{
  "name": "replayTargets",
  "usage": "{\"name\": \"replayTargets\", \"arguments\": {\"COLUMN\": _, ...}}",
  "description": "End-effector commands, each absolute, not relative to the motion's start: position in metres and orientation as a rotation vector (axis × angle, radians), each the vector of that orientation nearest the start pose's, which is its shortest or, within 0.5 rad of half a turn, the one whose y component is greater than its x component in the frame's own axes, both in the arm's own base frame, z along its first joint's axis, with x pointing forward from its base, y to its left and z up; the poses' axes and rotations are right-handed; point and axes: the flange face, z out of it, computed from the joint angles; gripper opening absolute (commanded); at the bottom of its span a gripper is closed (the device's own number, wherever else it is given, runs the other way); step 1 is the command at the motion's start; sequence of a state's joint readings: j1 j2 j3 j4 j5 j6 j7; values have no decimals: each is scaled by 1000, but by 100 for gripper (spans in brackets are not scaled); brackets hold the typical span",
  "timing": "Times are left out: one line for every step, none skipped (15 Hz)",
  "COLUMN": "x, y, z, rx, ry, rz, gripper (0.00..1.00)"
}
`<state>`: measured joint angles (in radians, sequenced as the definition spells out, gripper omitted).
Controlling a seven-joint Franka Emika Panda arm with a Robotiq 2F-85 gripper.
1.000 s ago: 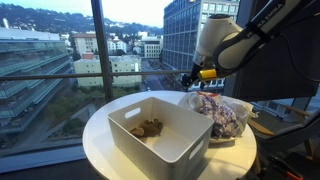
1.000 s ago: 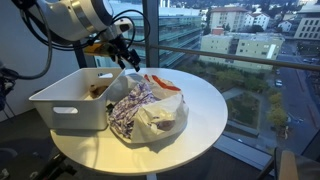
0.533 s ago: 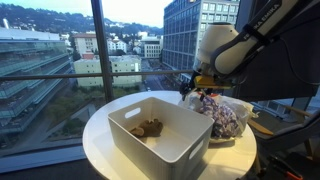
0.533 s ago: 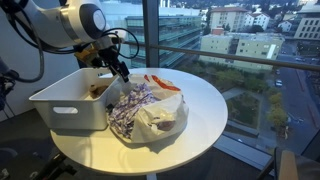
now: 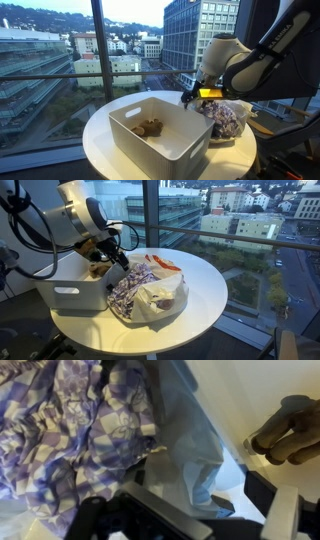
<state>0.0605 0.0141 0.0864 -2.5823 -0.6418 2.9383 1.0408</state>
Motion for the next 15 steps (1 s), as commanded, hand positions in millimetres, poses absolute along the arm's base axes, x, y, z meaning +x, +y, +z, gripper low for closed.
{"name": "replayTargets", "arguments": {"x": 461, "y": 93, "z": 296, "rx": -3109, "ry": 404, "rz": -771, "gripper": 100}}
{"name": "replayTargets", "arguments": {"x": 461, "y": 93, "z": 294, "rx": -3109, "ry": 422, "rz": -806, "gripper": 100}}
{"name": "replayTargets", "arguments": {"x": 461, "y": 91, "z": 291, "rx": -3081, "ry": 477, "rz": -824, "gripper": 100}}
{"name": "replayTargets", "arguments": {"x": 460, "y": 92, "z": 289, "rx": -3052, "ry": 536, "rz": -834, "gripper": 100}}
{"name": "replayTargets", "arguments": {"x": 458, "y": 94, "z": 284, "rx": -3003, "ry": 617, "rz": -818, "gripper": 100}}
{"name": "replayTargets", "arguments": {"x": 456, "y": 96, "z": 280, "rx": -2970, "ry": 688, "rz": -813, "gripper": 100}}
{"name": "replayTargets", "arguments": {"x": 453, "y": 98, "z": 275, "rx": -2948, "ry": 733, "rz": -808, "gripper": 100}}
{"name": "replayTargets", "arguments": {"x": 451, "y": 99, "z": 271, "rx": -2930, "ry": 766, "rz": -809, "gripper": 100}}
{"name": "replayTargets", "arguments": {"x": 450, "y": 100, "z": 268, "rx": -2922, "ry": 796, "rz": -819, "gripper": 100}}
{"name": "replayTargets", "arguments": {"x": 450, "y": 101, "z": 265, "rx": -2921, "ry": 802, "rz": -838, "gripper": 100}}
{"name": "replayTargets", "arguments": {"x": 450, "y": 102, "z": 261, "rx": -2924, "ry": 795, "rz": -861, "gripper": 100}}
{"name": "replayTargets", "arguments": {"x": 451, "y": 103, "z": 259, "rx": -2922, "ry": 783, "rz": -887, "gripper": 100}}
{"name": "replayTargets", "arguments": {"x": 453, "y": 104, "z": 257, "rx": -2924, "ry": 761, "rz": -922, "gripper": 100}}
{"name": "replayTargets", "arguments": {"x": 455, "y": 106, "z": 254, "rx": -2921, "ry": 744, "rz": -951, "gripper": 100}}
{"name": "replayTargets", "arguments": {"x": 457, "y": 108, "z": 252, "rx": -2913, "ry": 735, "rz": -976, "gripper": 100}}
